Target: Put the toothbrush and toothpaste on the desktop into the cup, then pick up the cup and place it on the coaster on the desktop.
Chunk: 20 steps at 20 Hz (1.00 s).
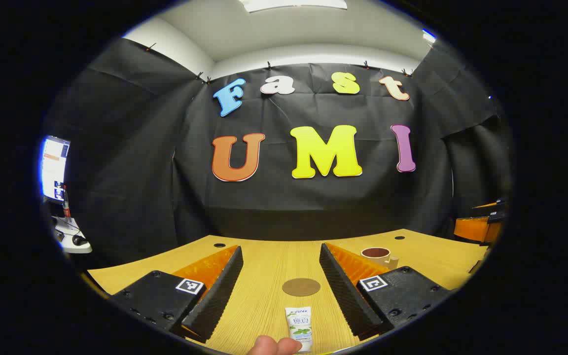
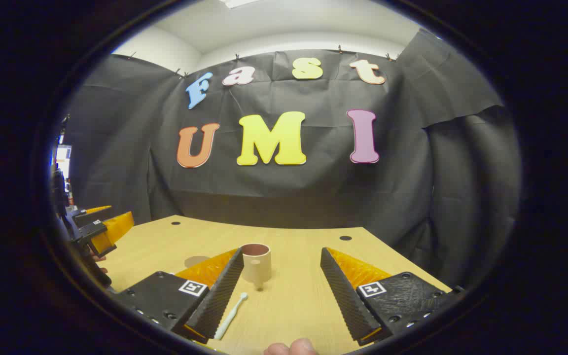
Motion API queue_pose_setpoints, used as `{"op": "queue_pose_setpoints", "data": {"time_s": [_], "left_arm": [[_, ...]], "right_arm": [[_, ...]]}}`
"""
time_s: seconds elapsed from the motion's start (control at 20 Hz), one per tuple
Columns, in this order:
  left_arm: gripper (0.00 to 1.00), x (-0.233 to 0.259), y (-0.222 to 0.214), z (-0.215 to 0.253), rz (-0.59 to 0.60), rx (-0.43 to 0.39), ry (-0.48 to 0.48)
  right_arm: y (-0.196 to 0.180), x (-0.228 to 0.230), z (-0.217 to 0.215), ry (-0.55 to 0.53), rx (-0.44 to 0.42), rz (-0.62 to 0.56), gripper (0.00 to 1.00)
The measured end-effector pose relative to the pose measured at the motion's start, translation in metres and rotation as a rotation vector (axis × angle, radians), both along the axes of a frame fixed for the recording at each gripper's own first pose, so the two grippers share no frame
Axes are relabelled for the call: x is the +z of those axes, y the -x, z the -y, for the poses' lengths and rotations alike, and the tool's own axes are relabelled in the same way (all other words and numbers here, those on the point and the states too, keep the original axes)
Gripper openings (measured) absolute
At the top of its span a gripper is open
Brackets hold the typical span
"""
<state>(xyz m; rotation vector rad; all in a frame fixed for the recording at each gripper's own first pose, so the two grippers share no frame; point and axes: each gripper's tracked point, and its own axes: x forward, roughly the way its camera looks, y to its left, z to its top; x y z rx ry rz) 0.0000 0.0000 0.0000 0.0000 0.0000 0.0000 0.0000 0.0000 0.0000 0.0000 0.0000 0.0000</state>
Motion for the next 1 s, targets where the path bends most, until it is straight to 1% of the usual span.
{"op": "queue_pose_setpoints", "data": {"time_s": [0.05, 0.1, 0.15, 0.2, 0.25, 0.3, 0.35, 0.4, 0.65, 0.75, 0.9, 0.95, 1.0], "left_arm": [[0.99, -0.002, 0.0, 0.0, -0.004, -0.001, 0.004], [0.99, -0.001, 0.001, 0.0, -0.008, 0.0, 0.004], [0.99, -0.002, 0.001, 0.0, -0.011, 0.003, 0.002], [0.99, -0.002, 0.002, -0.002, -0.013, 0.008, -0.002], [0.99, -0.001, 0.002, -0.002, -0.012, 0.01, -0.006], [0.99, 0.001, 0.002, -0.001, -0.009, 0.011, -0.008], [0.99, 0.002, 0.001, -0.001, -0.013, 0.014, -0.011], [0.99, 0.002, 0.001, 0.001, -0.013, 0.012, -0.014], [0.98, 0.003, 0.002, 0.01, -0.016, -0.015, -0.023], [0.98, 0.002, 0.004, 0.014, -0.024, -0.03, -0.02], [0.99, 0.004, 0.004, 0.013, -0.021, -0.032, -0.029], [0.99, 0.004, 0.004, 0.015, -0.022, -0.036, -0.028], [0.98, 0.003, 0.005, 0.015, -0.027, -0.042, -0.025]], "right_arm": [[0.0, 0.0, 0.0, -0.003, -0.002, -0.003, 0.98], [-0.002, -0.002, 0.001, -0.006, -0.004, -0.008, 0.95], [-0.002, -0.002, 0.002, -0.01, -0.005, -0.011, 0.95], [-0.002, -0.003, 0.003, -0.013, -0.008, -0.012, 0.98], [-0.002, -0.002, 0.004, -0.02, -0.011, -0.012, 0.98], [-0.002, -0.002, 0.005, -0.027, -0.012, -0.012, 0.95], [-0.002, -0.002, 0.005, -0.03, -0.012, -0.013, 0.98], [-0.003, -0.003, 0.005, -0.026, -0.013, -0.013, 0.95], [-0.005, -0.003, 0.008, 0.012, -0.035, -0.003, 0.95], [-0.005, -0.005, 0.007, 0.01, -0.033, -0.005, 0.95], [-0.006, -0.003, 0.008, 0.011, -0.038, -0.002, 0.95], [-0.007, -0.003, 0.007, 0.012, -0.036, -0.006, 0.98], [-0.009, -0.005, 0.007, 0.016, -0.035, -0.014, 0.98]]}}
